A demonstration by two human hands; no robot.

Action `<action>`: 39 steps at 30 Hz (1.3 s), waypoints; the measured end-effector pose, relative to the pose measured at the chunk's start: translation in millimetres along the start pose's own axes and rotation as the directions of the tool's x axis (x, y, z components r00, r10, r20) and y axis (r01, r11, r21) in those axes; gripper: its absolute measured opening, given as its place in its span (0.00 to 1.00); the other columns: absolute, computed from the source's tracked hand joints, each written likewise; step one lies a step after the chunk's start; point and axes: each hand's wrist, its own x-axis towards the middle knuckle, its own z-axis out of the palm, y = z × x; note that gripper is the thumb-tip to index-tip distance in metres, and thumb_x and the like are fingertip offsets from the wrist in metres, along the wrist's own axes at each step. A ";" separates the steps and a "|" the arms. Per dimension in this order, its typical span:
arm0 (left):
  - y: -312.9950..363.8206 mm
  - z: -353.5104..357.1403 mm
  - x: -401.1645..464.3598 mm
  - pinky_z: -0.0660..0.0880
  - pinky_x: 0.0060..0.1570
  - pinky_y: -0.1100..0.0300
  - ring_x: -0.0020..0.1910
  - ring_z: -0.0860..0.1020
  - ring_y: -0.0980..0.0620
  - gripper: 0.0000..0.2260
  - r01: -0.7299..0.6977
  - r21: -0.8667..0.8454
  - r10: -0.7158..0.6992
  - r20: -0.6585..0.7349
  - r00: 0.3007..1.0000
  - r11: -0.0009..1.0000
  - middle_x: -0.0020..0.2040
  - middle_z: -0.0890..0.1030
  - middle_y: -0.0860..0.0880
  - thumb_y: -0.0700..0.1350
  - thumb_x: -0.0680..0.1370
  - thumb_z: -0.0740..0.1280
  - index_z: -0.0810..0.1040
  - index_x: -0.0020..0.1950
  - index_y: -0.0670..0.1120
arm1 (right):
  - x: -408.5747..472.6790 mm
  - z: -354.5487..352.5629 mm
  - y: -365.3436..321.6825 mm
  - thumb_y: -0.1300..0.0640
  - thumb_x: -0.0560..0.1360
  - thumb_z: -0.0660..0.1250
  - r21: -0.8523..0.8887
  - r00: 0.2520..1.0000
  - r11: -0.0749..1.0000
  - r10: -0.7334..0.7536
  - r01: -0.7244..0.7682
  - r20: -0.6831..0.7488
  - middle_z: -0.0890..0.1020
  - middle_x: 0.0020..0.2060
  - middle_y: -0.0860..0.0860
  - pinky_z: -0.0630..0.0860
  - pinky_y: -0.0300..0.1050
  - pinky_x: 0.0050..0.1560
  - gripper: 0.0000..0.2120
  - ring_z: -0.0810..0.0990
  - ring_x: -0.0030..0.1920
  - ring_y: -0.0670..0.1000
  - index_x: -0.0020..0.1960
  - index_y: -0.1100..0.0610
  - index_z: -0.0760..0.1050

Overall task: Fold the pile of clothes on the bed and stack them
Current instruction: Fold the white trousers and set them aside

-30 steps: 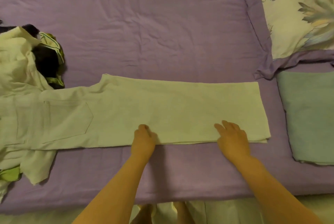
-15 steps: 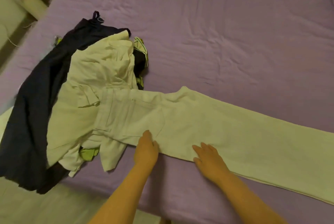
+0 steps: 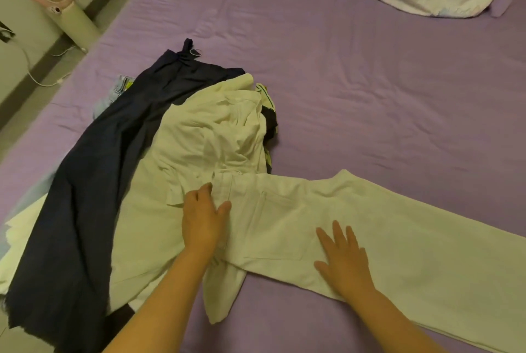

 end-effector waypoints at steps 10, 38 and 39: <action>-2.9 -1.5 6.4 0.71 0.43 0.57 0.48 0.75 0.50 0.25 0.142 -0.242 -0.102 0.174 0.979 0.960 0.53 0.76 0.51 0.55 0.74 0.70 0.69 0.65 0.44 | -2.3 -3.4 -17.9 0.43 0.78 0.60 0.010 0.993 0.999 -0.052 0.051 0.109 0.35 0.76 0.51 0.47 0.63 0.73 0.39 0.34 0.75 0.58 0.76 0.42 0.36; 132.9 180.1 -159.9 0.37 0.73 0.45 0.76 0.35 0.43 0.26 -0.570 0.285 0.350 0.558 0.752 0.771 0.77 0.33 0.49 0.59 0.82 0.45 0.36 0.76 0.58 | -72.8 -37.6 181.9 0.59 0.73 0.71 0.955 0.898 0.298 0.421 -0.007 -0.125 0.73 0.63 0.49 0.65 0.40 0.58 0.30 0.71 0.62 0.48 0.71 0.55 0.64; 131.6 189.0 -162.5 0.35 0.72 0.43 0.75 0.32 0.42 0.26 -0.582 0.328 0.337 0.568 0.751 0.744 0.75 0.30 0.49 0.62 0.81 0.42 0.31 0.73 0.58 | -70.2 -34.1 184.8 0.59 0.73 0.71 0.953 0.898 0.301 0.423 -0.014 -0.120 0.72 0.65 0.51 0.65 0.39 0.58 0.30 0.71 0.64 0.50 0.72 0.55 0.64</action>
